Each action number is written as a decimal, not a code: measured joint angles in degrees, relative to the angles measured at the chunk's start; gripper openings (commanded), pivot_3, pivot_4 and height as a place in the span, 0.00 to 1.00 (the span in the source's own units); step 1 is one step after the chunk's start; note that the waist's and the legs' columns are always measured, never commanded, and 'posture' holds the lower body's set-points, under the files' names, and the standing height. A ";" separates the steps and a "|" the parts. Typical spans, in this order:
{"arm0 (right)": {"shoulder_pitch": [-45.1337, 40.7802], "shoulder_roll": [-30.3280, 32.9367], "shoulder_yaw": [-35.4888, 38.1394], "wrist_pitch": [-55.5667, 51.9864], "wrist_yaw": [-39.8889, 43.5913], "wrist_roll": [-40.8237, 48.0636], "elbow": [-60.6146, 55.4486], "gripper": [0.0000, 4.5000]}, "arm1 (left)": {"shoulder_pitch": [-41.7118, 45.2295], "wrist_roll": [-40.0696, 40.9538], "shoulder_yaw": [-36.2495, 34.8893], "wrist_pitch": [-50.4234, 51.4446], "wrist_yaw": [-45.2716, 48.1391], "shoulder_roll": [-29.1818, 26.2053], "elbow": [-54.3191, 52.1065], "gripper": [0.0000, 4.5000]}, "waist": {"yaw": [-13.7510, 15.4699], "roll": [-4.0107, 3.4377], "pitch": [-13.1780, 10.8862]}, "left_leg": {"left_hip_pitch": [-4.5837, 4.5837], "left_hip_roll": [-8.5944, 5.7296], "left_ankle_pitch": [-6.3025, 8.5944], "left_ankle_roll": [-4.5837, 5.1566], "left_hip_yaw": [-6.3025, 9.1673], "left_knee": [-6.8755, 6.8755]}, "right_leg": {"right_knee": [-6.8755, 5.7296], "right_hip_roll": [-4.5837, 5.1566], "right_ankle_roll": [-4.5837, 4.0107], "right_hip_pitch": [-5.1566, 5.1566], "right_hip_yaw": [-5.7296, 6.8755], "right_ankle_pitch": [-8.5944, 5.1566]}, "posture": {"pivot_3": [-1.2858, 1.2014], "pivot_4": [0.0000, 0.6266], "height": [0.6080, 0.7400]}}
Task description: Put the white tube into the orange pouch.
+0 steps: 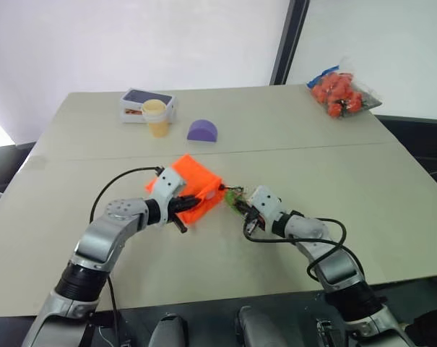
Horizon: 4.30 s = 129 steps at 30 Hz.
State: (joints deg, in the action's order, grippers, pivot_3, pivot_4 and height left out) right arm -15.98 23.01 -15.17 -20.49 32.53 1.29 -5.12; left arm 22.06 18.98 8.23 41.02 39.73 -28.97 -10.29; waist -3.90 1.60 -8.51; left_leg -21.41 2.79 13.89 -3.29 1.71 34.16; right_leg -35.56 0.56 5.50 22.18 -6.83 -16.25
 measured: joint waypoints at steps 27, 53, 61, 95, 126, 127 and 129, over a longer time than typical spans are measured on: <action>7.24 3.53 22.91 -13.92 8.49 31.94 -21.27 0.00 | 4.38 2.50 -3.00 -6.76 3.38 2.31 4.57 0.99 | 0.07 0.00 -0.01 | -0.02 -0.01 0.00 0.00 0.01 0.02 | 0.01 0.00 0.00 -0.03 0.01 0.00 | 0.52 0.24 0.87; 3.20 -1.00 24.11 -17.53 -1.30 52.35 -27.28 0.00 | 8.67 -3.84 -0.78 -20.66 2.60 11.61 14.05 0.99 | 0.10 -0.02 0.00 | -0.07 0.00 0.00 0.01 0.01 -0.04 | 0.04 0.00 0.19 -0.01 0.00 0.04 | 0.52 0.24 0.87; 2.97 -1.20 23.17 -16.20 -1.28 51.83 -26.43 0.00 | -1.37 -20.26 5.28 -26.96 -13.38 13.92 3.16 0.99 | 0.75 -0.04 0.01 | -0.04 -0.01 0.00 0.01 0.03 0.03 | 0.03 0.01 0.04 -0.08 -0.01 -0.02 | 0.52 0.24 0.87; -0.62 2.35 22.96 -18.56 -0.78 55.28 -23.42 0.00 | -2.12 -24.90 8.90 -24.02 -23.12 26.84 5.82 0.04 | 1.37 -0.06 0.02 | -0.06 -0.05 0.00 0.02 0.01 0.00 | 0.18 -0.01 0.04 -0.09 -0.04 0.00 | 0.52 0.24 0.87; -5.58 0.52 26.28 -9.03 -11.34 37.65 -7.86 0.00 | -7.91 -25.46 10.51 -11.73 -7.63 5.92 -4.49 0.04 | 1.30 -0.15 0.04 | -0.06 -0.01 0.00 0.02 -0.03 -0.08 | 0.15 0.01 0.01 0.02 -0.06 0.00 | 0.52 0.24 0.87; -5.61 0.50 26.28 -8.95 -11.38 37.43 -7.86 0.00 | -7.88 -25.42 10.51 -11.73 -7.52 5.90 -4.49 0.04 | 1.30 -0.15 0.04 | -0.06 -0.01 0.00 0.02 -0.03 -0.08 | 0.15 0.01 0.01 0.01 -0.06 0.00 | 0.52 0.24 0.87; -5.60 0.12 26.18 -8.96 -11.42 37.04 -7.87 0.00 | -7.87 -25.27 10.56 -11.73 -7.28 5.90 -4.49 0.04 | 1.29 -0.15 0.04 | -0.06 -0.01 0.00 0.02 -0.03 -0.08 | 0.15 0.01 0.01 0.02 -0.06 0.00 | 0.52 0.24 0.87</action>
State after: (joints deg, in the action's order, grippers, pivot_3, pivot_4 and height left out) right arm -21.58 23.13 11.00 -29.45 21.11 38.33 -12.99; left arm 14.19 -6.29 18.80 29.29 32.45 -23.06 -14.79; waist -2.60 1.45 -8.47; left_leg -21.47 2.78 13.89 -3.27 1.69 34.08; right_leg -35.41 0.57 5.51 22.20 -6.88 -16.25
